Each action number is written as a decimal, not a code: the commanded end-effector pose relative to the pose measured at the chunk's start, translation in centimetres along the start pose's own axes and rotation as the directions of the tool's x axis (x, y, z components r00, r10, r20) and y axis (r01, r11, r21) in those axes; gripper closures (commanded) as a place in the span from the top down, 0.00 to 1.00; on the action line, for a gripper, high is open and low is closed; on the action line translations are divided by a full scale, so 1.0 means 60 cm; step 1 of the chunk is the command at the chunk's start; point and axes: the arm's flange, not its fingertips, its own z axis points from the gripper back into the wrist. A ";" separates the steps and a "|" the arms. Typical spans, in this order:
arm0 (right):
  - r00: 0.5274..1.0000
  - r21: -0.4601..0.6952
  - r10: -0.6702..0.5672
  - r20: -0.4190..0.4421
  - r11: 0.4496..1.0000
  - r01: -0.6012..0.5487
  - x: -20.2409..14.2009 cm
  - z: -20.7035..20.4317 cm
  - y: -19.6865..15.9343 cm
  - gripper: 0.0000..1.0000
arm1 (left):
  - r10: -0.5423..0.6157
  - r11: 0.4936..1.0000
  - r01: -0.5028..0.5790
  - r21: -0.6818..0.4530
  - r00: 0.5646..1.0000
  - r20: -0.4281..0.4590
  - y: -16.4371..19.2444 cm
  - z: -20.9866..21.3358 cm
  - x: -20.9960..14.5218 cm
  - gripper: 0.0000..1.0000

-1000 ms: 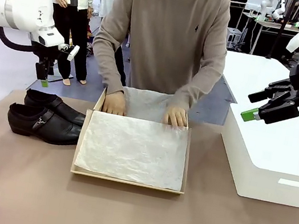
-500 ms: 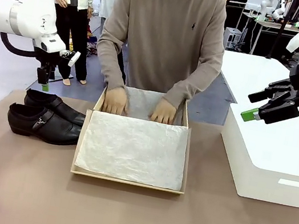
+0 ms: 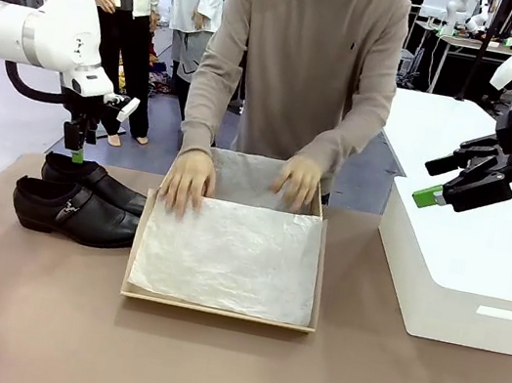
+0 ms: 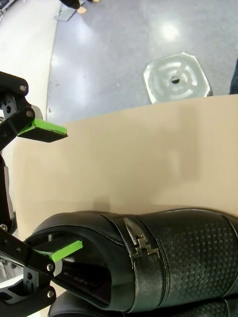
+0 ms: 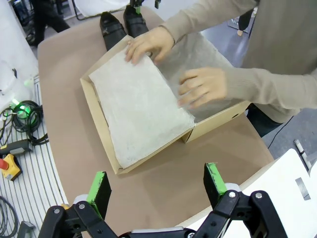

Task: Pack the shoes into the box.
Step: Place one shoe of the Shoes into the Shoes Box.

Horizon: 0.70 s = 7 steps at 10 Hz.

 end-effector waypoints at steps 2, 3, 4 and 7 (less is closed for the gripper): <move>0.999 0.014 0.024 0.024 1.000 -0.025 0.001 -0.002 -0.006 1.00 | -0.017 0.999 0.017 -0.032 1.000 -0.007 0.015 -0.004 -0.005 1.00; 0.999 0.014 0.024 0.024 1.000 -0.025 0.001 -0.002 -0.006 1.00 | -0.017 0.999 0.017 -0.042 1.000 -0.004 0.018 -0.008 -0.005 1.00; 0.999 0.014 0.024 0.024 1.000 -0.025 0.001 -0.002 -0.006 1.00 | -0.015 0.999 0.014 -0.050 1.000 -0.005 0.022 -0.013 -0.004 1.00; 0.999 0.014 0.024 0.024 1.000 -0.025 0.001 -0.002 -0.006 1.00 | -0.006 0.995 0.006 -0.099 1.000 -0.006 0.030 -0.035 -0.002 1.00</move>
